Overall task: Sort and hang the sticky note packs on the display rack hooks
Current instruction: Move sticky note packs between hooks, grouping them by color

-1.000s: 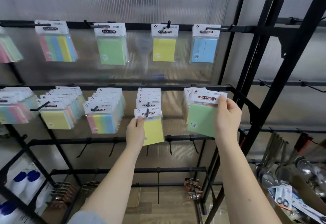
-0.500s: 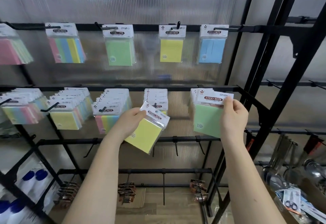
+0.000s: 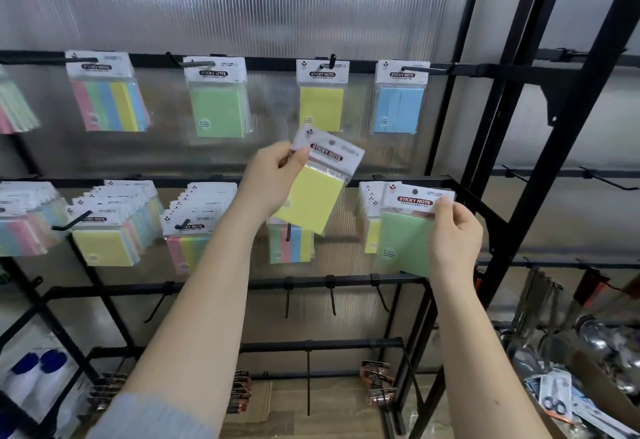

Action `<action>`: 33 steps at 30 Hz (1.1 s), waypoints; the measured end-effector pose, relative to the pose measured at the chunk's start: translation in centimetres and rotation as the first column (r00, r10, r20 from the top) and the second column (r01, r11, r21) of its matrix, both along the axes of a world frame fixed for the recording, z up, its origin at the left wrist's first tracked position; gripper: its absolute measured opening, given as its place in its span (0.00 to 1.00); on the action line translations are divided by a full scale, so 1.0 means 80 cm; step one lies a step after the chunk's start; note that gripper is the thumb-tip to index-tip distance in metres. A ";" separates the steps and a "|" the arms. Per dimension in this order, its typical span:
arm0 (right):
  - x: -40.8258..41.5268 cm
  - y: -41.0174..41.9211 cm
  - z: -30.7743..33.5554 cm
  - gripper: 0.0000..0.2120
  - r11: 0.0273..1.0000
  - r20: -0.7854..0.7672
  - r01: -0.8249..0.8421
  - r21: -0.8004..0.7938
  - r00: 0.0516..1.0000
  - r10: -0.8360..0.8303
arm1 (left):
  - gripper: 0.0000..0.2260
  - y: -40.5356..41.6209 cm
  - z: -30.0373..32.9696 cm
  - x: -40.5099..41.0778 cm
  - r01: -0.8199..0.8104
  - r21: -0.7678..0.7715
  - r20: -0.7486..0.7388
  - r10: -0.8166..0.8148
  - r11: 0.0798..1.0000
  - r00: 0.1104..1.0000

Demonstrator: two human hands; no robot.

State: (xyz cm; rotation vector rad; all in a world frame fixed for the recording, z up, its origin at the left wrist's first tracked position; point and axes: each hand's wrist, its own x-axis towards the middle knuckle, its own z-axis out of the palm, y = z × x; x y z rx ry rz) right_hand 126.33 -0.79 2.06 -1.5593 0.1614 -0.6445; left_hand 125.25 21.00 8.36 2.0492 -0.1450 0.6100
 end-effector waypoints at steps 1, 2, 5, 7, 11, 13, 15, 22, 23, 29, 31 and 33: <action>0.000 0.000 0.000 0.20 1.000 0.003 -0.002 -0.001 1.000 0.003 | 0.15 -0.004 0.009 0.002 -0.007 0.004 0.042 0.007 1.000 0.999; 0.000 -0.001 0.000 0.20 1.000 0.006 -0.003 -0.001 1.000 0.003 | 0.15 -0.008 0.017 0.004 -0.013 -0.002 0.081 0.013 1.000 0.997; 0.002 -0.002 0.000 0.20 1.000 0.025 0.003 -0.010 1.000 -0.002 | 0.17 -0.018 0.041 0.008 -0.005 -0.103 0.188 0.024 0.995 0.982; 0.002 -0.002 0.002 0.20 1.000 0.029 0.004 -0.017 1.000 -0.004 | 0.18 -0.023 0.054 0.009 0.014 -0.150 0.221 0.020 0.989 0.975; 0.003 -0.001 0.003 0.20 1.000 0.028 0.001 -0.014 1.000 0.000 | 0.16 -0.028 0.072 0.012 0.053 -0.187 0.247 -0.005 0.981 0.969; 0.003 -0.001 0.003 0.19 1.000 0.032 -0.002 -0.016 0.999 0.002 | 0.17 -0.029 0.078 0.017 0.053 -0.213 0.272 0.007 0.976 0.962; 0.003 0.000 0.003 0.18 1.000 0.033 -0.001 -0.026 0.999 0.002 | 0.18 -0.029 0.083 0.024 0.027 -0.228 0.290 0.041 0.973 0.956; 0.005 0.002 0.003 0.18 0.999 0.030 -0.005 -0.042 1.000 0.006 | 0.21 -0.026 0.086 0.040 -0.019 -0.285 0.339 0.119 0.958 0.933; 0.006 0.003 0.003 0.18 0.999 0.026 -0.008 -0.041 1.000 0.009 | 0.20 -0.026 0.085 0.042 -0.026 -0.297 0.340 0.131 0.955 0.931; 0.009 0.006 0.003 0.18 0.999 0.021 -0.006 -0.045 1.000 0.007 | 0.24 -0.026 0.080 0.048 -0.050 -0.335 0.317 0.162 0.941 0.935; 0.010 0.007 0.004 0.17 0.999 0.022 -0.010 -0.049 1.000 0.012 | 0.23 -0.026 0.079 0.051 -0.055 -0.327 0.314 0.163 0.944 0.935; 0.011 0.009 0.005 0.17 0.999 0.020 -0.018 -0.047 1.000 0.019 | 0.23 -0.026 0.079 0.053 -0.055 -0.318 0.322 0.163 0.946 0.933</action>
